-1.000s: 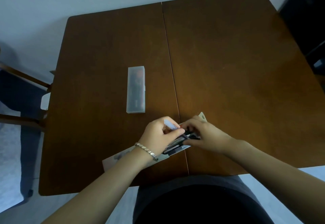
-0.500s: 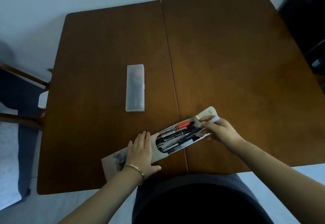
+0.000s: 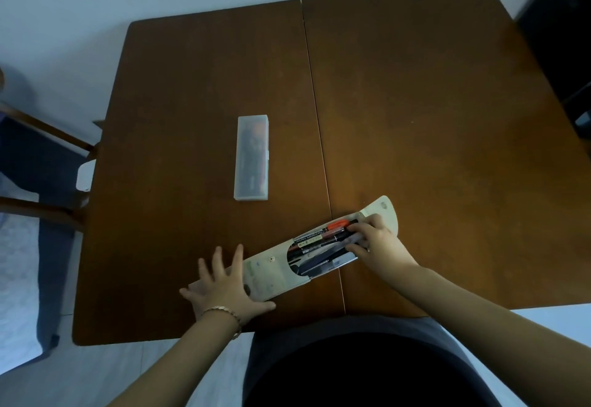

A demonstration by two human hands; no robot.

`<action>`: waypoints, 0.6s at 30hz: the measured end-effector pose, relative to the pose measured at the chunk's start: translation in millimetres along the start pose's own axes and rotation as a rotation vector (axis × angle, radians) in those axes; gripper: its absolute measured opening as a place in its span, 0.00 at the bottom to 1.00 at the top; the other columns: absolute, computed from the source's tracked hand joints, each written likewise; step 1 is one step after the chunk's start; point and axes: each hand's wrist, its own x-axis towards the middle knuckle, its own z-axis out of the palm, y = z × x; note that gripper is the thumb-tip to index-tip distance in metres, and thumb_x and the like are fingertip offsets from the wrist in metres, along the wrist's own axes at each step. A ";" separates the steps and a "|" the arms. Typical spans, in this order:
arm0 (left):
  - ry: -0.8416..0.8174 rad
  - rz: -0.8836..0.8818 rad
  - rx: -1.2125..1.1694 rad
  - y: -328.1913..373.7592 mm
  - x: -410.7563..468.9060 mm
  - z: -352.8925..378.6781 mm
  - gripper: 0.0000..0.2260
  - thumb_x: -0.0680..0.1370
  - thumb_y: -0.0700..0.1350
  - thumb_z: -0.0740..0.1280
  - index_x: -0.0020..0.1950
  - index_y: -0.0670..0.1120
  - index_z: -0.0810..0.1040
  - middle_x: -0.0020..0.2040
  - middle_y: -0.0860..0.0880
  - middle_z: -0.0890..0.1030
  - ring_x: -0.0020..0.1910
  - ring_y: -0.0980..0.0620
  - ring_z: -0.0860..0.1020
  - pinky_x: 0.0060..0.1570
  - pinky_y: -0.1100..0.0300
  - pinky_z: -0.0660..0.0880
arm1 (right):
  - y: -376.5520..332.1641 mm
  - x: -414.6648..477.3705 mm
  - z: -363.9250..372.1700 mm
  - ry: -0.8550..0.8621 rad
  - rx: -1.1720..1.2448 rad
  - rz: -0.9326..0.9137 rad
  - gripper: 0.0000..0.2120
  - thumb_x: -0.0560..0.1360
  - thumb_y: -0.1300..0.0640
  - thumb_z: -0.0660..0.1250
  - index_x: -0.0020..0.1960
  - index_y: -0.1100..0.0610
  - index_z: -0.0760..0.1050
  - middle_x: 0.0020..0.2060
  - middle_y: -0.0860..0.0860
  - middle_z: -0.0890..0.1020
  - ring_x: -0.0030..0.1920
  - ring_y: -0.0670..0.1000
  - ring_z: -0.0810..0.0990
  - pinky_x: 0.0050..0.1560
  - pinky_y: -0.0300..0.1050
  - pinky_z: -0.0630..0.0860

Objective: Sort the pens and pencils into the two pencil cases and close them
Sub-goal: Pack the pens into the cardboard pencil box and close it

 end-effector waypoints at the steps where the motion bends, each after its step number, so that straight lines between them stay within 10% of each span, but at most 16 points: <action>1: 0.002 -0.026 -0.062 -6.6 0.0 1.6 0.55 0.59 0.69 0.71 0.75 0.60 0.40 0.77 0.49 0.38 0.76 0.40 0.41 0.69 0.33 0.54 | -1.8 -2.9 0.8 0.030 -0.035 0.006 0.22 0.77 0.54 0.64 0.69 0.55 0.67 0.63 0.54 0.67 0.59 0.53 0.73 0.59 0.43 0.73; 10: 0.201 0.095 -0.102 -10.6 0.5 6.9 0.44 0.64 0.66 0.69 0.74 0.56 0.53 0.74 0.49 0.56 0.73 0.45 0.54 0.66 0.45 0.65 | -10.3 -7.5 8.8 0.001 -0.143 0.132 0.19 0.78 0.65 0.55 0.68 0.59 0.65 0.58 0.57 0.77 0.55 0.54 0.77 0.54 0.45 0.78; 14: 0.234 0.167 -0.075 4.6 5.6 2.6 0.43 0.64 0.67 0.69 0.74 0.56 0.54 0.73 0.49 0.59 0.73 0.46 0.56 0.65 0.48 0.66 | -7.5 0.2 -4.5 0.026 0.148 0.269 0.22 0.76 0.68 0.55 0.69 0.61 0.63 0.49 0.56 0.77 0.44 0.52 0.77 0.34 0.37 0.74; 18: 0.243 0.223 -0.042 18.4 8.3 1.2 0.43 0.64 0.67 0.68 0.74 0.57 0.54 0.73 0.49 0.59 0.73 0.46 0.55 0.66 0.48 0.65 | -1.5 9.3 -13.4 0.027 0.043 0.387 0.17 0.75 0.65 0.58 0.64 0.66 0.67 0.59 0.64 0.73 0.59 0.63 0.73 0.55 0.49 0.71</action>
